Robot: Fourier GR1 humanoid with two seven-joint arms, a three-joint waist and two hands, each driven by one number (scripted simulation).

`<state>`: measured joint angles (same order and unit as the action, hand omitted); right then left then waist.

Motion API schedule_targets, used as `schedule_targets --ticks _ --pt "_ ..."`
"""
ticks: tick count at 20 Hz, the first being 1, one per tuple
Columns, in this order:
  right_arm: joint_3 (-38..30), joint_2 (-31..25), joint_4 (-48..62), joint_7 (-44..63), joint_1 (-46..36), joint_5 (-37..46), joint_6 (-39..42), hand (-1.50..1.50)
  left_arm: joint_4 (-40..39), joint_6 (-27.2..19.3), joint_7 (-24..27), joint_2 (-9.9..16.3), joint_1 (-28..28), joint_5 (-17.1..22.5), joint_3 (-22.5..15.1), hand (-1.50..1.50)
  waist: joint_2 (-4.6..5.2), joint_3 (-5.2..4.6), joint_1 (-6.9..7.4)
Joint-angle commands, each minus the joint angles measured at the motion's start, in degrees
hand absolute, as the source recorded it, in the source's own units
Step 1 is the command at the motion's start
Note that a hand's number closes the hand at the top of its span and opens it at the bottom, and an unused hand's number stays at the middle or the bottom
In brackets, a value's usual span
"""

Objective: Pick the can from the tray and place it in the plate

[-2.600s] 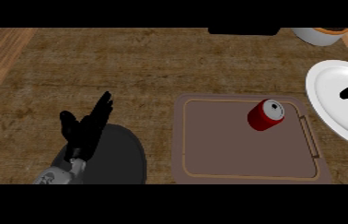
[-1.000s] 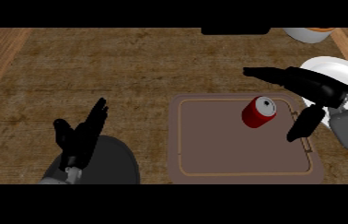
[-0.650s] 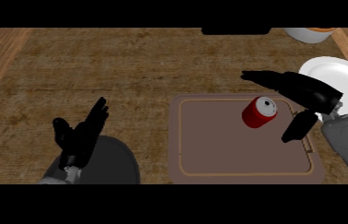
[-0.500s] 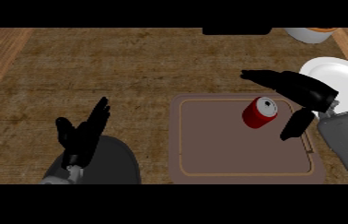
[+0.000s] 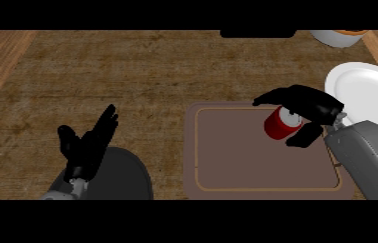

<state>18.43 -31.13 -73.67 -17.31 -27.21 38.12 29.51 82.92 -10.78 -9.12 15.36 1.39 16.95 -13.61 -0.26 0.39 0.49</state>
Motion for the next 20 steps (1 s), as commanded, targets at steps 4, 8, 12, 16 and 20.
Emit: schedule_targets --ticks 4,8,12,16,20 --pt "0.3 -0.5 0.3 -7.4 2.4 6.9 -4.5 1.5 -1.5 1.1 -1.2 -1.3 -1.6 -1.1 1.1 0.0 0.26 -0.39 -0.32" --pt "-2.2 -0.6 5.3 -12.2 -0.9 9.2 -6.8 1.5 -0.9 2.3 -3.6 -0.1 0.6 -1.1 3.5 0.0 0.31 -0.38 -0.2" --pt "-4.4 3.9 2.9 -9.8 0.3 8.5 -11.9 1.5 -5.9 0.4 2.0 -4.6 -0.6 -4.2 1.1 0.0 0.36 -0.39 -0.52" --pt "-18.7 8.5 9.6 7.7 -3.8 4.8 -20.5 1.5 0.2 0.6 -1.3 -2.8 -2.0 -2.8 0.9 0.0 0.88 -0.27 0.09" --pt "-27.1 5.8 13.4 23.2 -4.4 7.5 -27.7 1.5 1.5 0.7 -1.0 -2.1 -1.7 -2.5 1.9 0.0 2.01 -0.48 -2.2"
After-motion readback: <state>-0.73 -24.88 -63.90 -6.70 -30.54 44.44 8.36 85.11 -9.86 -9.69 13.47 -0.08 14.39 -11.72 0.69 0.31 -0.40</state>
